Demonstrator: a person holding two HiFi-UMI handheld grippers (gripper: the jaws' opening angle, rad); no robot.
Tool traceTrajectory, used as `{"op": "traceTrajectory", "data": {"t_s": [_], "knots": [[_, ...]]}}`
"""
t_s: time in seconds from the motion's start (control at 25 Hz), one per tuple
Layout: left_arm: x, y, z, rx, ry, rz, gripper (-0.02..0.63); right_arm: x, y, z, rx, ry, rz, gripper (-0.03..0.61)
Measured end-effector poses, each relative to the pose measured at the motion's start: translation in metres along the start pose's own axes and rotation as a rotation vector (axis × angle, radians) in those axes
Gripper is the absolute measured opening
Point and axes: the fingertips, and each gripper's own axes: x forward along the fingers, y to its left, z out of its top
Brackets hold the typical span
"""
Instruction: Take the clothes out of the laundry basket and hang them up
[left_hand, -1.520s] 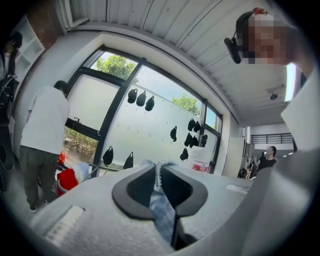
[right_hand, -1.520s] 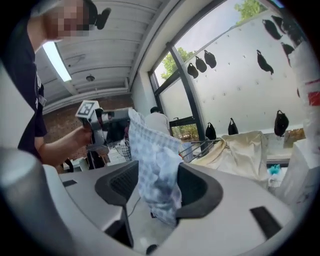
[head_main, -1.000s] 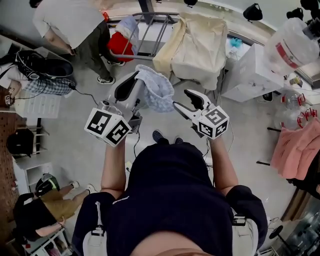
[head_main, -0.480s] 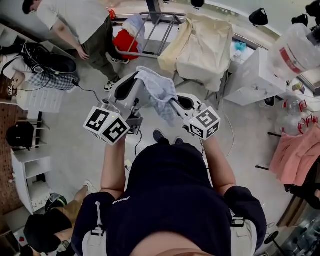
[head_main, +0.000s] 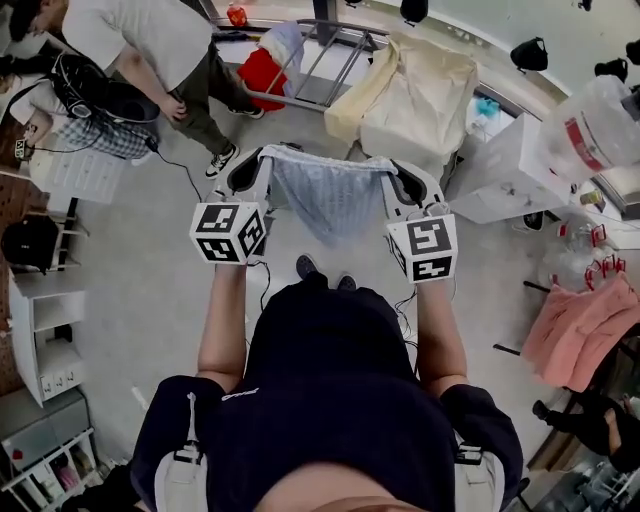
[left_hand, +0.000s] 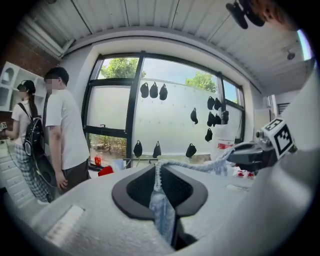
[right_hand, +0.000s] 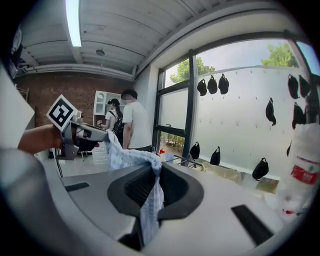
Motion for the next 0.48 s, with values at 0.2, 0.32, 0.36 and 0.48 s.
{"op": "traceTrajectory", "data": {"t_s": [0.2,0.32,0.36,0.48], "knots": [[-0.003,0.013,0.011,0.080,0.003,0.106,0.043,0.016,-0.006,0.028,-0.037,-0.004,-0.001,0.028],[-0.002,0.022,0.030,0.080,-0.034,0.145,0.043,0.027,-0.014,0.049,-0.076,-0.024,0.025,0.028],[-0.001,0.027,0.037,0.077,-0.049,0.158,0.043,0.031,-0.015,0.058,-0.083,-0.034,0.037,0.029],[0.004,0.049,0.059,0.062,-0.084,0.177,0.043,0.045,-0.010,0.082,-0.059,-0.056,0.086,0.029]]}}
